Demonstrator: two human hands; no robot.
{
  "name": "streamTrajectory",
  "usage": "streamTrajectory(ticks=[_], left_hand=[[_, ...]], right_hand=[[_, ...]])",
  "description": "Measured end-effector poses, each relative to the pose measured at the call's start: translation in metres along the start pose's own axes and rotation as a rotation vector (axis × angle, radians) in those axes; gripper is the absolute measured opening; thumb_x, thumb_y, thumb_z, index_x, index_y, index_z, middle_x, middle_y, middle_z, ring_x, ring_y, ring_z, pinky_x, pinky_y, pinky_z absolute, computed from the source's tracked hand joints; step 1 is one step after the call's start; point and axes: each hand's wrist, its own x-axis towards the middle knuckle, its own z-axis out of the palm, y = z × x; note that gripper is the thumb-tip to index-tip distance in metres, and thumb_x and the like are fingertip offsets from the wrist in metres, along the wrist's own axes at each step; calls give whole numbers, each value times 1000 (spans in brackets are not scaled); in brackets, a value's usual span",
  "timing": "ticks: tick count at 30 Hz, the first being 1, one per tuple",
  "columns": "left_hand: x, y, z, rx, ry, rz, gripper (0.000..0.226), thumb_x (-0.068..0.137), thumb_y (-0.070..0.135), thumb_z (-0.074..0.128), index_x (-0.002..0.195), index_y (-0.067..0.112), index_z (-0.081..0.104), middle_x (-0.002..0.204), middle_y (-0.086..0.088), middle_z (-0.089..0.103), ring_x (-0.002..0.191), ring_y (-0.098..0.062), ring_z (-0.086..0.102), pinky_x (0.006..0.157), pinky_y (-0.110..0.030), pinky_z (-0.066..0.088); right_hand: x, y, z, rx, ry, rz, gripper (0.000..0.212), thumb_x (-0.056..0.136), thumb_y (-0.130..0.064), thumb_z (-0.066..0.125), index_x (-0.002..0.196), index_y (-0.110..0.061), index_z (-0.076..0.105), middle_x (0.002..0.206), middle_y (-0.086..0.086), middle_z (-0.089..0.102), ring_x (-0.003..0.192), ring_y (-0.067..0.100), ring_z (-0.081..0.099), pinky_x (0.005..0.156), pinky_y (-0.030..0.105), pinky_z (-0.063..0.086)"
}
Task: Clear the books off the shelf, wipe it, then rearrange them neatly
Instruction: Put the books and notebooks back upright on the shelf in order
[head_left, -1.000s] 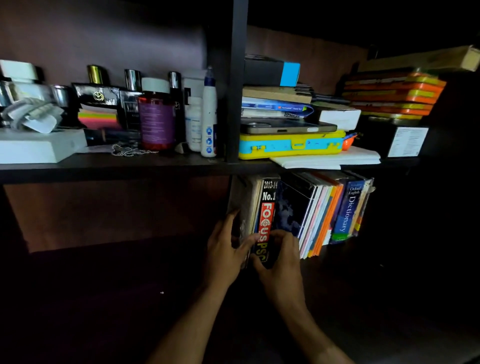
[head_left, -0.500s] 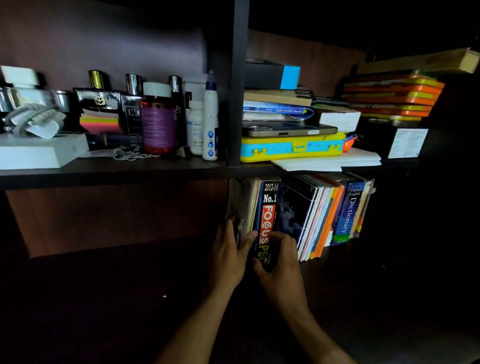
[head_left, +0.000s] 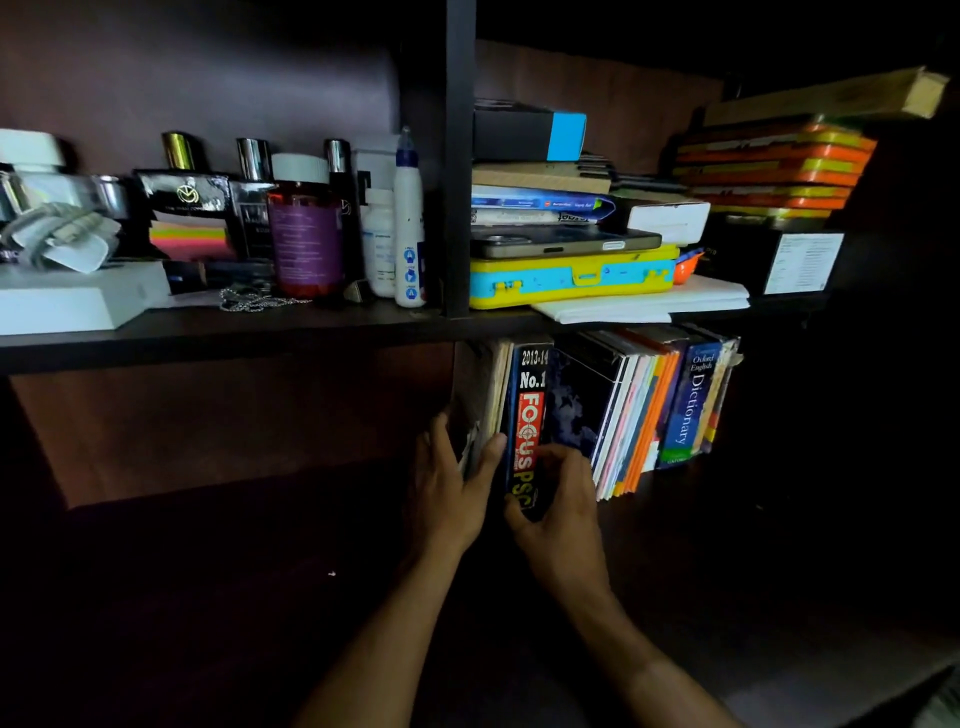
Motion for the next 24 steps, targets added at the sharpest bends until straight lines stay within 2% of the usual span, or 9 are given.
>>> streamTrajectory(ticks=[2, 4, 7, 9, 12, 15, 18, 21, 24], left_hand=[[-9, 8, -5, -50, 78, 45, 74, 91, 68, 53, 153, 32, 32, 156, -1, 38, 139, -22, 42, 110, -38, 39], [-20, 22, -13, -104, 162, 83, 62, 94, 54, 59, 148, 29, 40, 147, -1, 46, 130, -20, 51, 105, -37, 44], [-39, 50, -20, -173, 142, 114, 49, 94, 33, 69, 138, 22, 50, 130, -1, 57, 108, -13, 62, 94, -36, 52], [-58, 72, -21, -216, 96, 132, 39, 93, 23, 71, 129, 20, 55, 113, 0, 64, 90, 1, 63, 86, -30, 55], [-110, 116, -10, -269, -61, 178, 22, 95, 21, 69, 116, 17, 63, 94, 3, 69, 73, 7, 62, 70, -15, 49], [-179, 169, 17, -275, -344, 244, 19, 92, 41, 59, 102, 26, 68, 90, 8, 73, 81, -3, 68, 74, -25, 53], [-251, 223, 50, -270, -639, 276, 15, 101, 35, 57, 94, 31, 69, 88, 9, 73, 82, -4, 68, 73, -24, 53], [-304, 262, 80, -239, -794, 307, 12, 100, 28, 62, 108, 29, 70, 94, 9, 72, 86, -7, 68, 83, -32, 55], [-347, 291, 108, -143, -969, 302, 33, 99, 32, 64, 130, 22, 60, 112, 7, 64, 99, -11, 63, 95, -34, 51]], right_hand=[[-3, -6, -4, 40, 5, 42, 54, 79, -12, 79, 122, -26, 49, 117, -7, 53, 112, 7, 55, 95, 26, 51], [-9, -17, -13, 82, 1, 62, 51, 82, -13, 78, 122, -28, 49, 118, -8, 54, 113, 3, 56, 95, 18, 49], [-21, -33, -38, 152, -58, 85, 50, 88, -15, 76, 128, -31, 51, 121, -10, 55, 109, 1, 59, 89, 13, 49], [-29, -45, -65, 188, -77, 114, 46, 90, -13, 74, 128, -28, 55, 123, -5, 57, 105, 3, 62, 85, 9, 47], [-54, -70, -140, 149, -119, 111, 33, 90, -20, 72, 121, -21, 62, 117, 0, 66, 102, 3, 65, 94, 20, 51], [-97, -91, -239, 69, -177, 140, 36, 84, -31, 66, 119, -23, 62, 107, -7, 71, 100, 4, 67, 93, 26, 52], [-143, -100, -343, -80, -158, 226, 39, 82, -42, 65, 116, -25, 61, 102, -6, 71, 95, 11, 68, 90, 38, 55], [-178, -108, -438, -313, -122, 285, 31, 89, -36, 71, 116, -23, 63, 102, -5, 69, 94, 10, 65, 89, 37, 53], [-207, -98, -529, -591, -37, 386, 33, 94, -31, 69, 123, -18, 62, 115, 0, 66, 108, 15, 61, 97, 34, 47]])
